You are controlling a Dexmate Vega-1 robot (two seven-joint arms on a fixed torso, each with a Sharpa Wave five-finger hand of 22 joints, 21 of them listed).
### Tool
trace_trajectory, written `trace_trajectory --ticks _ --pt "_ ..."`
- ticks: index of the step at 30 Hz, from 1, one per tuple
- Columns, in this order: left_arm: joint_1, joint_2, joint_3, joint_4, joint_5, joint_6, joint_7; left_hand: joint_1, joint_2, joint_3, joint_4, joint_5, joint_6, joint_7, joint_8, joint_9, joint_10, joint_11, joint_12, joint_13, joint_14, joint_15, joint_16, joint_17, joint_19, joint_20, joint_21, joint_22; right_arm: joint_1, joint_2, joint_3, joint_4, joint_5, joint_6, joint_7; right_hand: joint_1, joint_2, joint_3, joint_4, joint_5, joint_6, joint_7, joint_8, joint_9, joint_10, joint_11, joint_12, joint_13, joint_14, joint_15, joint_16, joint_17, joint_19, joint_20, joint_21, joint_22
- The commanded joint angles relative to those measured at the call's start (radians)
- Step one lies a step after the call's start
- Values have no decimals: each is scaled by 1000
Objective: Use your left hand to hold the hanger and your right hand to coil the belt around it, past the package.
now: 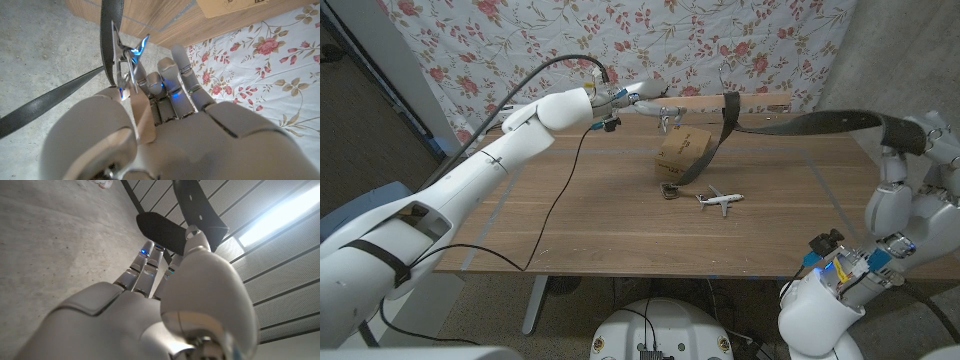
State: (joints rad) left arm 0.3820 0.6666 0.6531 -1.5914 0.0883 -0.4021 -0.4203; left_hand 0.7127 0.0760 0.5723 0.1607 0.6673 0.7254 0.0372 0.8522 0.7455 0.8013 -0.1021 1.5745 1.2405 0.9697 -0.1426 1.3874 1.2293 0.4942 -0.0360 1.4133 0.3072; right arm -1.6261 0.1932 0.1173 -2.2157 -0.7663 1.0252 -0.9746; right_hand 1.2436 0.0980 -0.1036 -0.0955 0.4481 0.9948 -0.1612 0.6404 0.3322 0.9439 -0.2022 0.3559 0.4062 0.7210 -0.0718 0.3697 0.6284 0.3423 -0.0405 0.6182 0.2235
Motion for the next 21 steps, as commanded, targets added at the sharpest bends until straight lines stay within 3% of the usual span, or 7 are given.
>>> trace_trajectory --ticks 1,9,21 --pt "43 31 -5 -13 46 -33 28 -5 0 2 5 -2 -3 -1 6 1 1 -8 -3 3 -5 -4 11 0 -2 -1 3 -1 156 -171 -17 -390 107 -775 699 7 -2 -9 0 8 2 -9 6 2 7 0 -1 3 -10 -164 -4 2 -8 -74 8 3" --pt "76 51 -23 -3 23 -44 36 -7 0 2 6 -3 -5 -1 7 -2 -2 -9 -3 2 -7 -6 16 0 -3 0 2 -4 239 -284 -31 -376 177 -943 713 7 0 -10 1 8 1 -10 6 2 8 0 -1 3 -13 -164 -6 2 -9 -75 9 3" --pt "80 49 -27 12 13 -92 33 -11 1 0 7 -4 -9 0 8 -6 -7 -9 -3 2 -15 -5 24 -1 -7 -1 0 -9 417 -486 -50 -434 248 -1346 880 6 1 -16 2 9 0 -13 7 3 9 0 -2 4 -27 -164 -13 3 -9 -75 11 2"
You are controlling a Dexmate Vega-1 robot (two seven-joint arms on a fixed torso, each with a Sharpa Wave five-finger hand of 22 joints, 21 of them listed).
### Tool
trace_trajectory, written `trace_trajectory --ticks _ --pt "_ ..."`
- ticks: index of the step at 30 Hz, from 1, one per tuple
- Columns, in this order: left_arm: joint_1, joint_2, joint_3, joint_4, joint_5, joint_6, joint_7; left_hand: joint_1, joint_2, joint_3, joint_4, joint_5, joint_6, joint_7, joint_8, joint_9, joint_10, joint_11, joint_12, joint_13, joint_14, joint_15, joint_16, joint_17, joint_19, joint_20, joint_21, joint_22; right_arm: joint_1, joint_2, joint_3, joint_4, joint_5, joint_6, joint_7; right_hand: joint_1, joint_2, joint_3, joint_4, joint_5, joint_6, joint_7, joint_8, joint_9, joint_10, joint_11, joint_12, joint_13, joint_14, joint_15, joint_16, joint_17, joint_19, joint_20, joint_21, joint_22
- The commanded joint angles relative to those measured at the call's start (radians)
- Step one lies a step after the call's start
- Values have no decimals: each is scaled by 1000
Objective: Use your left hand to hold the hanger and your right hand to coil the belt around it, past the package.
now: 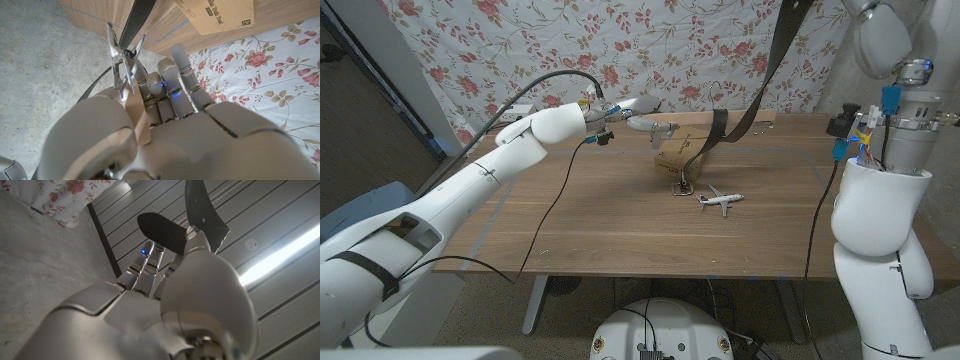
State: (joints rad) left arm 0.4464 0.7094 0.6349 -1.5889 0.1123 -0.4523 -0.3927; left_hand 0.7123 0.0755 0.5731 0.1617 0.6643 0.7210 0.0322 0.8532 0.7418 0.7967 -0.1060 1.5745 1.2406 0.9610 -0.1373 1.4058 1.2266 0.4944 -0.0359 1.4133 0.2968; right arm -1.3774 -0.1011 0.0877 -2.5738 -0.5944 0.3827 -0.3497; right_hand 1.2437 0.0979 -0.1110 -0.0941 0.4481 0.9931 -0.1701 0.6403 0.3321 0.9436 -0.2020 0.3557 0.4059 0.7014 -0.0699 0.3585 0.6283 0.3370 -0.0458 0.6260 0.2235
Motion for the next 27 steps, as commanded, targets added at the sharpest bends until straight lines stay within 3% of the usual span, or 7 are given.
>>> trace_trajectory --ticks 1,6,15,22,27 --pt "16 6 -10 10 -14 -45 4 -10 1 0 6 -1 -4 6 6 -3 -2 -4 -3 2 -7 -10 6 1 -7 -1 0 1 183 -211 -20 -79 82 -731 266 6 1 -9 1 9 1 -4 7 3 10 -1 -2 5 -8 -166 -2 3 -4 -69 4 2" --pt "22 8 -13 5 -24 -61 -2 -13 1 -1 7 -1 -11 -1 7 -1 -3 -4 -3 2 -14 -5 7 1 -12 0 -3 -1 266 -287 -50 -67 89 -851 263 6 2 -10 1 9 2 -5 7 3 10 -1 -2 5 -9 -166 -3 3 -4 -69 4 2" --pt "58 31 -27 -38 -67 -81 -25 -20 -3 -2 9 3 -8 2 3 -15 -12 2 -5 1 -31 0 9 0 -24 4 -14 -10 402 -384 -80 13 203 -996 247 7 3 -13 2 11 1 -4 7 2 11 -1 -3 6 -10 -166 -4 5 -3 -69 6 2" --pt "93 67 -46 -111 -101 -48 -55 -23 -5 -1 8 5 -5 0 6 -14 -13 4 -5 1 -36 1 11 0 -24 5 -16 -12 495 -457 -53 75 372 -1120 285 10 3 -16 0 12 3 -2 7 1 12 -1 -4 6 -12 -166 -5 7 -3 -68 8 2" --pt "111 81 -57 -136 -113 -40 -61 -24 -7 0 7 8 -8 -3 7 -14 -13 7 -4 1 -37 1 13 -1 -24 2 -18 -15 570 -533 -76 122 463 -1216 285 12 4 -18 -1 13 4 0 6 0 12 -1 -4 6 -19 -165 -8 7 -3 -67 9 1"
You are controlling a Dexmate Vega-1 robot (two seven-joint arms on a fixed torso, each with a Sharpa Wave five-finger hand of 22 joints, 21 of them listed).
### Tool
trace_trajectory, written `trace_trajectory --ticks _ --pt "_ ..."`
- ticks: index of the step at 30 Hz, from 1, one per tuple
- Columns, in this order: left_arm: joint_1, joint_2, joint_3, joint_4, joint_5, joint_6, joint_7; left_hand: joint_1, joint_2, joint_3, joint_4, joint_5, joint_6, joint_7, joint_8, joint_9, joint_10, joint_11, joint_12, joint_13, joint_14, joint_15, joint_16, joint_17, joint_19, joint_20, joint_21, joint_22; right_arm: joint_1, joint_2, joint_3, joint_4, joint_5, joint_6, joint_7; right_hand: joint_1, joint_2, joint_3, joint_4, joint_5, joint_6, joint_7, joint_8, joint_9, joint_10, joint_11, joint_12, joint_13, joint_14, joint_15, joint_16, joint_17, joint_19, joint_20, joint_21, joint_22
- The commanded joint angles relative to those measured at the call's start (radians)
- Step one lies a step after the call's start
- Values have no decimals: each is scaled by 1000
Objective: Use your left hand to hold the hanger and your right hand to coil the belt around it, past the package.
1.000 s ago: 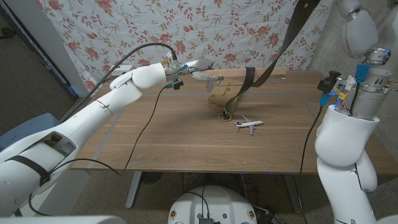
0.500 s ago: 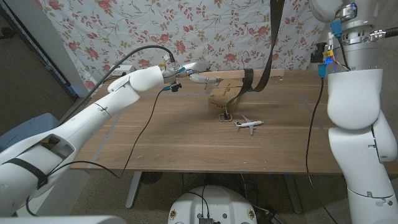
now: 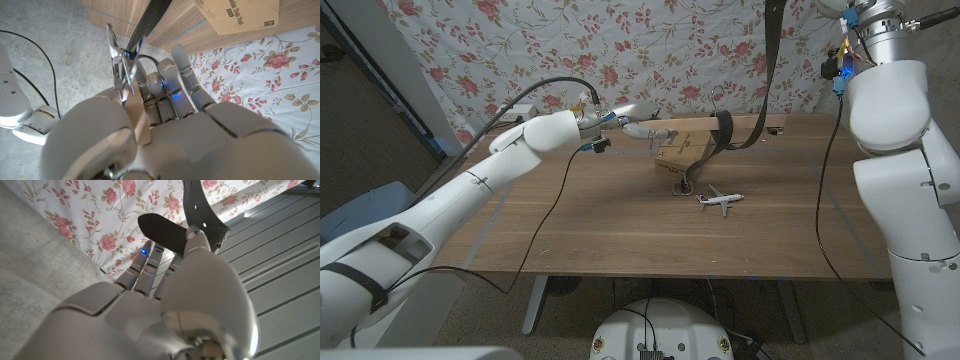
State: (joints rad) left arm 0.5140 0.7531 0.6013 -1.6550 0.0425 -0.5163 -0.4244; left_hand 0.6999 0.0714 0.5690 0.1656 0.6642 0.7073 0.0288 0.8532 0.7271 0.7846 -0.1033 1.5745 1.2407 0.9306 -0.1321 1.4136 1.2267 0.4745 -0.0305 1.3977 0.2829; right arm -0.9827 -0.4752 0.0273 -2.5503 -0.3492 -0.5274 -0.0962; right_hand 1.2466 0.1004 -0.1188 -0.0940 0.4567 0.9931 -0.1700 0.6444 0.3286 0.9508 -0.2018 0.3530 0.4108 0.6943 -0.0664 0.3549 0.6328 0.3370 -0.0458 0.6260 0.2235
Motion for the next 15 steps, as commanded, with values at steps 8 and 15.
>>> trace_trajectory --ticks 8,15 --pt "64 53 -37 -101 -79 38 -48 -14 -5 5 2 12 4 7 6 -4 -3 4 -5 1 -12 -1 9 -1 -7 -1 -4 -2 319 -234 -96 264 393 -334 28 9 3 -15 1 6 3 -2 2 4 5 -1 -4 2 -28 -168 -14 1 -4 -64 11 1" --pt "78 67 -53 -131 -108 50 -58 -16 -6 6 2 15 1 3 9 -1 -3 4 -4 1 -13 1 12 -1 -10 -1 -6 -4 399 -258 -184 439 516 -254 7 14 4 -18 -1 8 5 3 1 2 3 -1 -6 2 -37 -167 -20 0 -3 -62 13 0"
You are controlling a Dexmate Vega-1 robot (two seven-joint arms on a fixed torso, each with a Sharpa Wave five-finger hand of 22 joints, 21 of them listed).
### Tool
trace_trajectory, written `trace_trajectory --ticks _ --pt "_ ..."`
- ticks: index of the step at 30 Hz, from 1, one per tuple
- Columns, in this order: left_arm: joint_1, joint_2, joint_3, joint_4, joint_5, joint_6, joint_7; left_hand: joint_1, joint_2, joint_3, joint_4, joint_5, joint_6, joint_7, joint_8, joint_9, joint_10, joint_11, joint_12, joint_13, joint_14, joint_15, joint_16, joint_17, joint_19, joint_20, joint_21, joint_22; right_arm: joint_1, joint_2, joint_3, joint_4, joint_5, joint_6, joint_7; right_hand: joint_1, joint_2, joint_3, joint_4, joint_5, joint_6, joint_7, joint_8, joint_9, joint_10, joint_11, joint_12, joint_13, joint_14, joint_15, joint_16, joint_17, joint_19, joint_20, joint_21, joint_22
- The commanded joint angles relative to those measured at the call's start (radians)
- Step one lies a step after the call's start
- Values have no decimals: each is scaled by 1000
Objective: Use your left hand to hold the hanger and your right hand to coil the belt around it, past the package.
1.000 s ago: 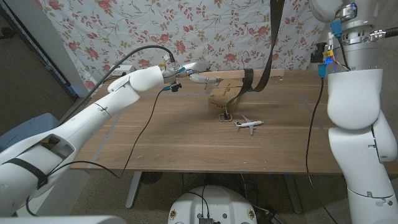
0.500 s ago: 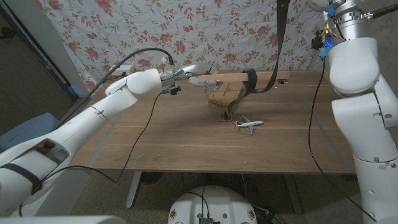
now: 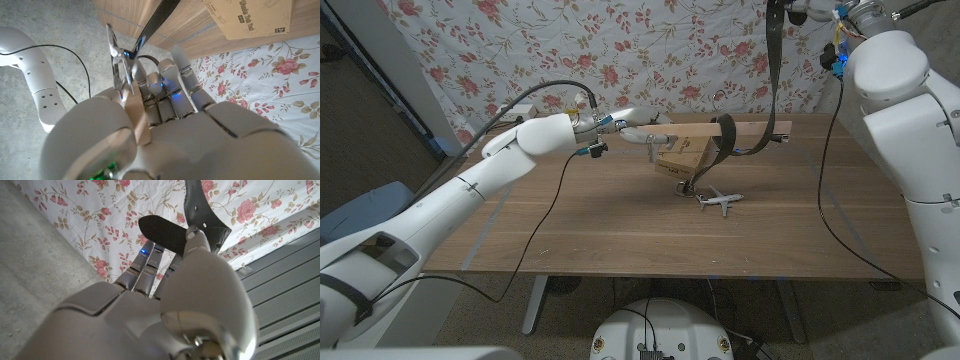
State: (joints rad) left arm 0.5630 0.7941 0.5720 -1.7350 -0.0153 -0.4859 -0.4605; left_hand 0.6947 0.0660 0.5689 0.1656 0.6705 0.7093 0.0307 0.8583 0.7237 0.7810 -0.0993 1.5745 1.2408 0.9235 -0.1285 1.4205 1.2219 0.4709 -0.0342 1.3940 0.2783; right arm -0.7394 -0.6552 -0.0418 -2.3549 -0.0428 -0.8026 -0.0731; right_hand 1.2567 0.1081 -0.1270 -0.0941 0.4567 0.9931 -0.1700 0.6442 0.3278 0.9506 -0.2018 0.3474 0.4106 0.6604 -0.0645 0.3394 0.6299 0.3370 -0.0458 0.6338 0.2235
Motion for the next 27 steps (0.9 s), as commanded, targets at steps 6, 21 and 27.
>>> trace_trajectory --ticks 6,21,27 --pt "58 53 -50 -94 -69 42 -14 -12 -1 7 2 11 0 2 5 -1 -1 0 -5 1 -8 -2 8 4 -7 3 -2 1 189 -106 -169 356 282 54 -34 3 -4 -13 0 8 6 1 2 2 3 -1 -1 2 -7 -169 -7 3 -4 -61 6 0" --pt "135 127 -125 -188 -143 100 6 -13 -2 8 1 14 3 1 8 -3 0 -2 -4 1 -10 -3 13 3 -7 3 -2 -2 74 -180 -97 434 445 70 -162 5 3 -23 2 13 3 1 -2 -2 1 -1 -6 1 -16 -169 -14 4 -5 -56 10 -2" --pt "152 121 -142 -188 -165 77 25 -13 -2 8 0 15 4 2 11 -1 2 -1 -4 1 -9 -2 16 3 -7 5 0 -2 12 -201 -68 455 504 82 -200 7 5 -28 3 16 3 2 -4 -4 3 -1 -7 3 -18 -169 -16 5 -6 -55 12 -3"
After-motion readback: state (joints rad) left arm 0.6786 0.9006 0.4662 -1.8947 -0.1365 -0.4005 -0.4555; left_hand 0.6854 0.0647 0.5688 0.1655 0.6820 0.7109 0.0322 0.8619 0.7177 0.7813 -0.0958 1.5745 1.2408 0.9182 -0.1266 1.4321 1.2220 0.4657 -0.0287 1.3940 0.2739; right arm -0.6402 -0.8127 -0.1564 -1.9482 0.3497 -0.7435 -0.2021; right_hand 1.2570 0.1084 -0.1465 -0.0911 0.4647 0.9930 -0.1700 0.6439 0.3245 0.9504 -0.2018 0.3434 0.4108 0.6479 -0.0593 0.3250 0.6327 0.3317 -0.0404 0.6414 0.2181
